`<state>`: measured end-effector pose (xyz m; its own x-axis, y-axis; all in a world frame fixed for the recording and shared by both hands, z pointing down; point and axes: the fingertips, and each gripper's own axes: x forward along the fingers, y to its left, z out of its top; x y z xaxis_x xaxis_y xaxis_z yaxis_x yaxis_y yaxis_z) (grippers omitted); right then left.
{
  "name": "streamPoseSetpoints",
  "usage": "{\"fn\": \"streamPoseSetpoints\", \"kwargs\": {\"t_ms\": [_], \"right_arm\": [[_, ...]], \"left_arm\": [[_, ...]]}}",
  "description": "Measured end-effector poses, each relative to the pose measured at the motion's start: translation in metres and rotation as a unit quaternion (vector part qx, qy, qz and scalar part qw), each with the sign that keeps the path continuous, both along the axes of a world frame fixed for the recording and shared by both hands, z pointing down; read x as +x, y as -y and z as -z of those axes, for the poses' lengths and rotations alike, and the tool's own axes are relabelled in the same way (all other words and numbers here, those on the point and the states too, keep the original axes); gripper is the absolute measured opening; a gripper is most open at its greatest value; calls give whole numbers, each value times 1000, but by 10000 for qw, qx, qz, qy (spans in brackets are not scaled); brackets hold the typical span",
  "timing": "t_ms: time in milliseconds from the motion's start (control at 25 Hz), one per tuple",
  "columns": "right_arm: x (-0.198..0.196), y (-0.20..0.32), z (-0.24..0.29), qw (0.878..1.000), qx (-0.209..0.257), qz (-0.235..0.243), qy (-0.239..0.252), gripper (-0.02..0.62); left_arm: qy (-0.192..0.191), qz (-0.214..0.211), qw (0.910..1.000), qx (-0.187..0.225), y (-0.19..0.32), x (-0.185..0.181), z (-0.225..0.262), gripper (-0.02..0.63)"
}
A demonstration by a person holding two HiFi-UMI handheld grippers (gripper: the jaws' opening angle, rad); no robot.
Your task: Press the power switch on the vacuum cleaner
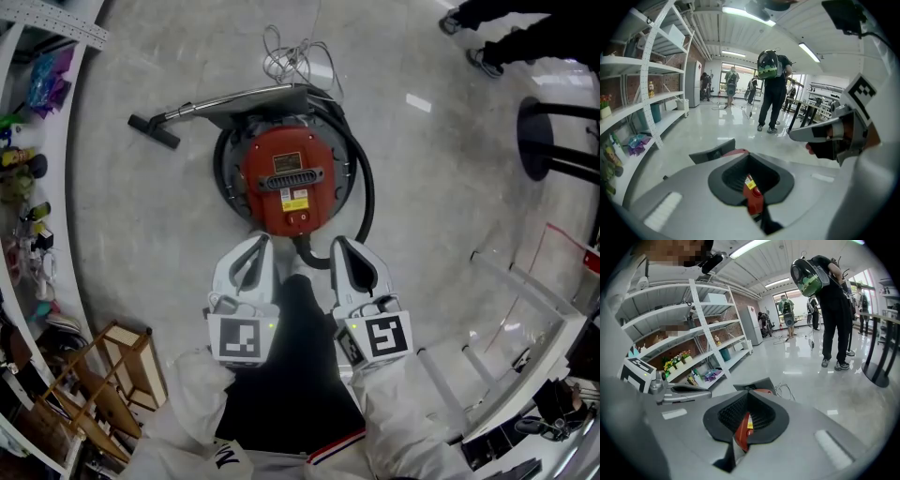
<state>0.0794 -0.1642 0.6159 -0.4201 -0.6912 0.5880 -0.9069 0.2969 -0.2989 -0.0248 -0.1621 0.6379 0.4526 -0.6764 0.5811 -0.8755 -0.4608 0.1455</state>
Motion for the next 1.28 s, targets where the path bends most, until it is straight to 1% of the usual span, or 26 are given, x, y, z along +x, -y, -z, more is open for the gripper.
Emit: {"fn": "streamPoseSetpoints", "kwargs": {"t_ms": [120,440,640,760,920,1080,1280], "right_arm": [[2,1,-7,10000,-40,1,-16,0],[1,3,-23,9999,-100,68,-24,0],[3,-2,-30,9994,-337,51,29,0],[1,1,-28,9997,-246,81,48,-1],[4,-1,-33,9992,-379,95,-2,0],[3,2,-30,9994,-329,87,28,0],[4,-1,-32,9991,-405,78,6,0]], "left_arm": [[34,-53,9999,-145,-5,4,-13,0],[116,-178,9992,-345,-12,11,-41,0],[163,-238,9985,-464,-11,19,-59,0],[162,-281,9978,-570,-11,24,-70,0],[160,-305,9970,-700,-12,29,-86,0],[150,-302,9958,-856,-15,31,-99,0],[236,-483,9936,-993,-22,38,-119,0]]}}
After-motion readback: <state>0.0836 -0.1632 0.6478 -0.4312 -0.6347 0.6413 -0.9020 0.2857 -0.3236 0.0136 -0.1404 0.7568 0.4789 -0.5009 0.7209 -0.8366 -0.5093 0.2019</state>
